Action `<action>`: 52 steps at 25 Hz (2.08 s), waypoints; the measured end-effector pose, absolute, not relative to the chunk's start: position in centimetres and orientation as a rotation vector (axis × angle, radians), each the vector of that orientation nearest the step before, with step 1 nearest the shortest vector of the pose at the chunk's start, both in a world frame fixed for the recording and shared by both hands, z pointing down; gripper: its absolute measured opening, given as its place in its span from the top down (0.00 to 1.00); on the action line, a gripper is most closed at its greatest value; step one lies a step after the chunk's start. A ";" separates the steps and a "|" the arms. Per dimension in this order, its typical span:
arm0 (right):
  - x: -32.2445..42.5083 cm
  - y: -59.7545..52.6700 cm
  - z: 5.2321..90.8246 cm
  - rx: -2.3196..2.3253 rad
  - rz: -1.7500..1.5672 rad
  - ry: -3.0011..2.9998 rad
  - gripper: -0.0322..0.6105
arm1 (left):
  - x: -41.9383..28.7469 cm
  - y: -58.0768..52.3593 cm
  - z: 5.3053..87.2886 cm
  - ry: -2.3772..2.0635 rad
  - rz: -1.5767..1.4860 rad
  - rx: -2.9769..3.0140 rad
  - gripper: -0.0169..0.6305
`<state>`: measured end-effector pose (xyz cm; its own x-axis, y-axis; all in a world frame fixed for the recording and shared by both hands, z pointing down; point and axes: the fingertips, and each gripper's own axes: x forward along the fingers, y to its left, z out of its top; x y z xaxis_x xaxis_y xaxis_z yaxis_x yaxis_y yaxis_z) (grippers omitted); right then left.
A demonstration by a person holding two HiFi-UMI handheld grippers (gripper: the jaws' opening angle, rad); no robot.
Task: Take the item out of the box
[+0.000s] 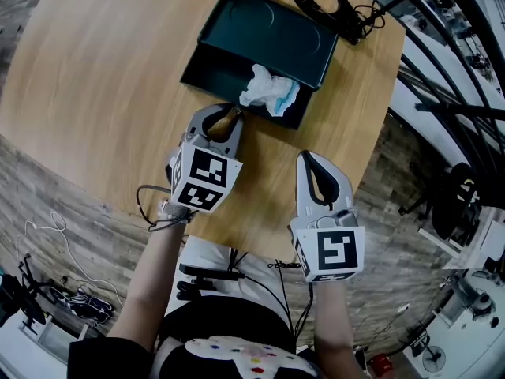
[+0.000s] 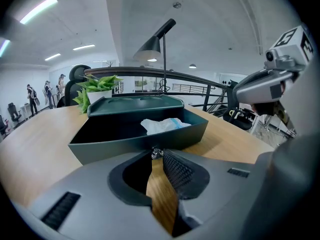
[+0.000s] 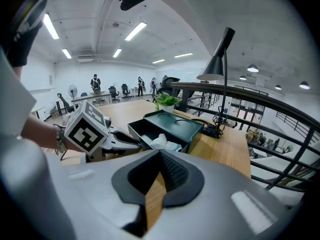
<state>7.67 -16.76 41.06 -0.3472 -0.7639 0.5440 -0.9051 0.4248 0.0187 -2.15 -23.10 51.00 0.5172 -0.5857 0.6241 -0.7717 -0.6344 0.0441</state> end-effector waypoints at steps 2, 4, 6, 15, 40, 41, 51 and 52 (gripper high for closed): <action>7.8 -16.9 40.9 1.417 0.393 -2.206 0.94 | -2.1 -23.2 51.1 -1.133 0.827 2.443 0.86; 8.1 -17.1 40.7 1.425 0.390 -2.202 0.94 | -2.0 -23.1 51.1 -1.123 0.825 2.442 0.86; 8.3 -17.4 40.6 1.435 0.388 -2.194 0.94 | -1.9 -23.0 51.1 -1.100 0.827 2.444 0.86; 7.5 -19.4 39.9 1.349 0.298 -2.212 0.94 | -2.8 -22.5 50.5 -1.077 0.827 2.441 0.87; 2.1 -24.8 43.1 0.955 0.152 -2.214 0.83 | -6.6 -24.0 42.2 -1.153 0.678 2.576 0.96; 2.1 -25.0 43.4 0.930 0.135 -2.200 0.83 | -6.8 -24.1 42.2 -1.157 0.674 2.573 0.96; 1.4 -26.3 46.7 0.702 0.057 -2.099 0.78 | -8.3 -25.2 42.5 -1.155 0.643 2.548 0.96; 1.4 -26.3 47.1 0.675 0.051 -2.086 0.77 | -8.4 -25.3 42.5 -1.155 0.636 2.547 0.96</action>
<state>1.42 -26.25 47.07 -0.4331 -0.4441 0.7843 -0.4821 0.8494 0.2147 -8.43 -25.31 42.47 0.5852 -0.6420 0.4954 -0.7619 -0.6445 0.0647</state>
